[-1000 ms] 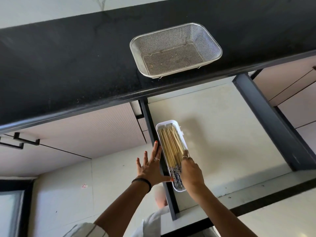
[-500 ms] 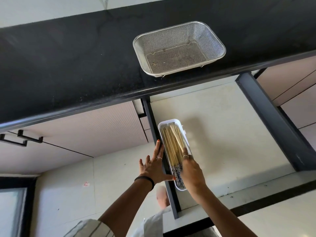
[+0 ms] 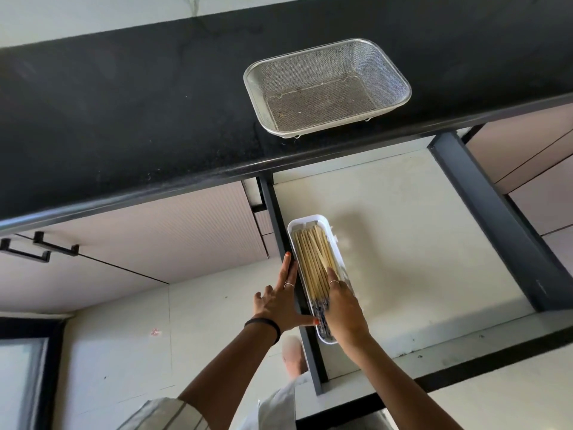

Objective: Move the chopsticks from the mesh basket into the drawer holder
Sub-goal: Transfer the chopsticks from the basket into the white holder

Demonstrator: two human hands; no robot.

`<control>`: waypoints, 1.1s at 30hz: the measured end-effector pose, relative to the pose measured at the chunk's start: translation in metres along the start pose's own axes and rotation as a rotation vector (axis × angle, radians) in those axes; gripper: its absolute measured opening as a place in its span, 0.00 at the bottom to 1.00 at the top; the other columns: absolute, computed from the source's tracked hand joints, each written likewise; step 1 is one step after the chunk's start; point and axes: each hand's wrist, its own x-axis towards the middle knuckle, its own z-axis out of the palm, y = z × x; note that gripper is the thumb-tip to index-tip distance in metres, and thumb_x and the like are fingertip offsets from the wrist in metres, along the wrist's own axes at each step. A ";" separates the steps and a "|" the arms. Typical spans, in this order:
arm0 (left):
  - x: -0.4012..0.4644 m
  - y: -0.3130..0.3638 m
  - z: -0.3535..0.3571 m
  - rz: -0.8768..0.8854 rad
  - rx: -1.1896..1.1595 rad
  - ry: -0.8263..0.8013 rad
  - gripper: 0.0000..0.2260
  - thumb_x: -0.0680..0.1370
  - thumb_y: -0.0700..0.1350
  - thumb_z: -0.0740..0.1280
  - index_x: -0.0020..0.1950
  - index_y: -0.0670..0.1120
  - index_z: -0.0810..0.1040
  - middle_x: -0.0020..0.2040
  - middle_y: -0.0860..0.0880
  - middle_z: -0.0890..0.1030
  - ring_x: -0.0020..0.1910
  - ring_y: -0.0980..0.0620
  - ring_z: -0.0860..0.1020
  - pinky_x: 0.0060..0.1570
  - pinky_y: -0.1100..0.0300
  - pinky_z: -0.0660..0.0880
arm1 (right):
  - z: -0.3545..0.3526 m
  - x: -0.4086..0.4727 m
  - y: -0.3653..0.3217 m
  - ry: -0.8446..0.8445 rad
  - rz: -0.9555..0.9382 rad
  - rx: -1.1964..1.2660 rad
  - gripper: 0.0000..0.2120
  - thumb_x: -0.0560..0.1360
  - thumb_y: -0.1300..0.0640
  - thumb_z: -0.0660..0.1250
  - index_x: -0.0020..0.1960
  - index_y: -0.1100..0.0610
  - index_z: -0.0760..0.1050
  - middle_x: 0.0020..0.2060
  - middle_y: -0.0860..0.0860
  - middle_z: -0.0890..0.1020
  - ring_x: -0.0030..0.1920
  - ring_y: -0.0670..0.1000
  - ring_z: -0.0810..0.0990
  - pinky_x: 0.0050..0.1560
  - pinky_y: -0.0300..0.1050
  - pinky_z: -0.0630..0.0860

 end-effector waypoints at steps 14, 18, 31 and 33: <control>-0.001 0.001 0.000 -0.012 -0.006 -0.003 0.58 0.66 0.66 0.73 0.75 0.56 0.30 0.74 0.57 0.27 0.61 0.42 0.74 0.58 0.47 0.75 | 0.012 0.007 0.003 -0.142 -0.200 -0.194 0.29 0.79 0.56 0.62 0.76 0.56 0.55 0.77 0.50 0.57 0.77 0.49 0.54 0.76 0.45 0.49; -0.002 0.001 0.000 -0.009 -0.013 -0.001 0.58 0.66 0.66 0.73 0.76 0.56 0.31 0.75 0.57 0.27 0.61 0.42 0.74 0.58 0.47 0.75 | 0.015 0.011 0.006 -0.092 -0.254 -0.153 0.29 0.77 0.54 0.64 0.75 0.54 0.58 0.75 0.49 0.61 0.76 0.49 0.56 0.77 0.44 0.53; -0.002 0.001 0.001 -0.014 -0.022 0.002 0.58 0.65 0.65 0.74 0.75 0.56 0.30 0.75 0.57 0.28 0.63 0.41 0.73 0.59 0.47 0.75 | 0.012 0.005 0.018 0.046 -0.414 -0.404 0.25 0.70 0.57 0.73 0.65 0.63 0.74 0.71 0.57 0.68 0.71 0.60 0.67 0.68 0.60 0.69; -0.002 0.000 0.001 -0.014 -0.021 0.005 0.58 0.65 0.66 0.74 0.75 0.57 0.30 0.75 0.57 0.27 0.63 0.41 0.73 0.58 0.47 0.75 | 0.014 0.011 0.018 -0.016 -0.398 -0.382 0.28 0.76 0.55 0.65 0.73 0.62 0.62 0.76 0.55 0.56 0.77 0.58 0.55 0.75 0.56 0.58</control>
